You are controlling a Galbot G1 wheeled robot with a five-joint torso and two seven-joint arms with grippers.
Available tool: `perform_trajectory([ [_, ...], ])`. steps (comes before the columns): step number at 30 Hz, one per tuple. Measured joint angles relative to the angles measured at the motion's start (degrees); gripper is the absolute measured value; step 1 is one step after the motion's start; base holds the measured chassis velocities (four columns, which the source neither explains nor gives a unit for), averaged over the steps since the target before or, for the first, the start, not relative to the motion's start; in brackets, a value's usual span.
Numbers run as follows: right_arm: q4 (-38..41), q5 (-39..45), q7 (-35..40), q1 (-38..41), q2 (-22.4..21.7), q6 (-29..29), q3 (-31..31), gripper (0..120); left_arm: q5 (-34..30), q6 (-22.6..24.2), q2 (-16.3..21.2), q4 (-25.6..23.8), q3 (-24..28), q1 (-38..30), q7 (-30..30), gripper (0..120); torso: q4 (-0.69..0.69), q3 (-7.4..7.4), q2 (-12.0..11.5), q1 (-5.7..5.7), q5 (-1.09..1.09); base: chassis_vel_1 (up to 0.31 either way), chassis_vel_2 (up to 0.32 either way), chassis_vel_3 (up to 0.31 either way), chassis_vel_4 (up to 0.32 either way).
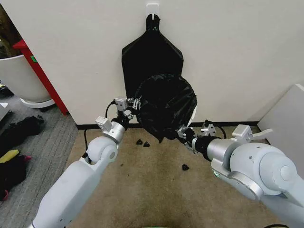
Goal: Place the garbage bag over the trash bin.
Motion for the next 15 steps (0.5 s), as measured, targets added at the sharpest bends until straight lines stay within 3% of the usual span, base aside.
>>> perform_trajectory([
  [4,0.6,-2.5,-0.4,-2.3,-0.4,-0.8,0.0,0,-1.7,0.8,0.0,0.0,-0.2,-0.6,-0.9,4,0.0,0.0,0.0,0.0,0.0,0.0,0.0,0.0,0.0],
  [15,0.1,-7.7,-3.3,-7.1,-0.5,-3.2,0.9,0,-10.4,4.7,0.4,-3.2,-1.8,0.2,-4.5,4,0.0,0.0,0.0,0.0,0.0,0.0,0.0,0.0,0.0],
])
